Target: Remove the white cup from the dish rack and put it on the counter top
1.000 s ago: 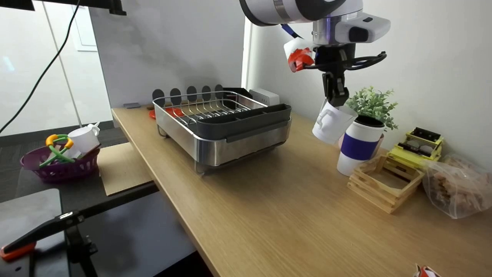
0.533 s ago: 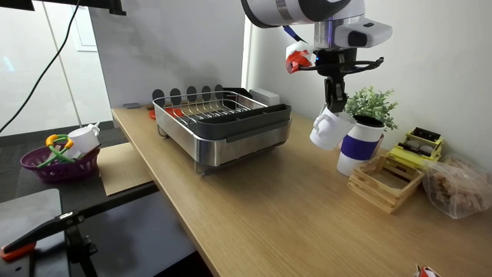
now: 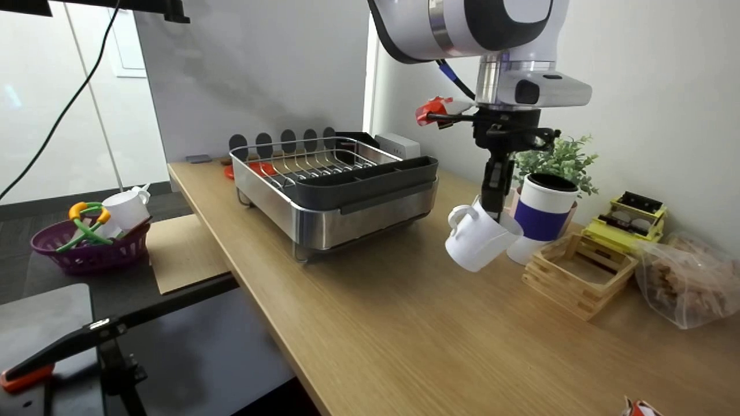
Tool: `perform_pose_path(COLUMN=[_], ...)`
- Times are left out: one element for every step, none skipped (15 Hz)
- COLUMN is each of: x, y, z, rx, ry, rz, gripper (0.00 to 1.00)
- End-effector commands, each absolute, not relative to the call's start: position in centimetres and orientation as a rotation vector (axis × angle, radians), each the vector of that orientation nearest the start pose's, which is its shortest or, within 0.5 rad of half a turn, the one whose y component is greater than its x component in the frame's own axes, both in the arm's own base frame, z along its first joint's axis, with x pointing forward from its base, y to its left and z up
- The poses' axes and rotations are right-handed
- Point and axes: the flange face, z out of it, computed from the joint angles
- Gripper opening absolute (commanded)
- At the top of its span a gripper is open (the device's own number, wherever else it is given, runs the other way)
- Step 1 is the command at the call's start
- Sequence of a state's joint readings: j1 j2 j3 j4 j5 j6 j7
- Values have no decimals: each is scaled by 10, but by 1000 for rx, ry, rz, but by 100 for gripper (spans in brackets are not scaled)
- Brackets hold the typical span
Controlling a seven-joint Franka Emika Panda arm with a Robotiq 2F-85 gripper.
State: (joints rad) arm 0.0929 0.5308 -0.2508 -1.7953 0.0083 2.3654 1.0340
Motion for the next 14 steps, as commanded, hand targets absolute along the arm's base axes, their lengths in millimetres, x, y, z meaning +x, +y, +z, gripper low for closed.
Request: perform_pose_path(x=[657,658,659,660,662,664,668,672,675,680,685,689,692,696], y=[-98,-101,-103,-105,-108,-111,-116,-121,-126,-132,-137,-143,-146,-149], z=[251,245,241,237,233,230,226,224,221,218,218,218,217,215], rx=[-2662,-2651,-2641,-2633,-2626,-2620,-2610,-2599,-2582,-2552,-2530,-2504,-2487,-2483], ry=[1949,1995,2040,2071,2093,2114,2132,2146,2170,2207,2225,2240,2252,2251], rz=[-70,-33,9,59,104,152,185,225,237,211,186,164,136,107], gripper=[1,1,1,1,1,1,1,1,1,1,1,1,1,1])
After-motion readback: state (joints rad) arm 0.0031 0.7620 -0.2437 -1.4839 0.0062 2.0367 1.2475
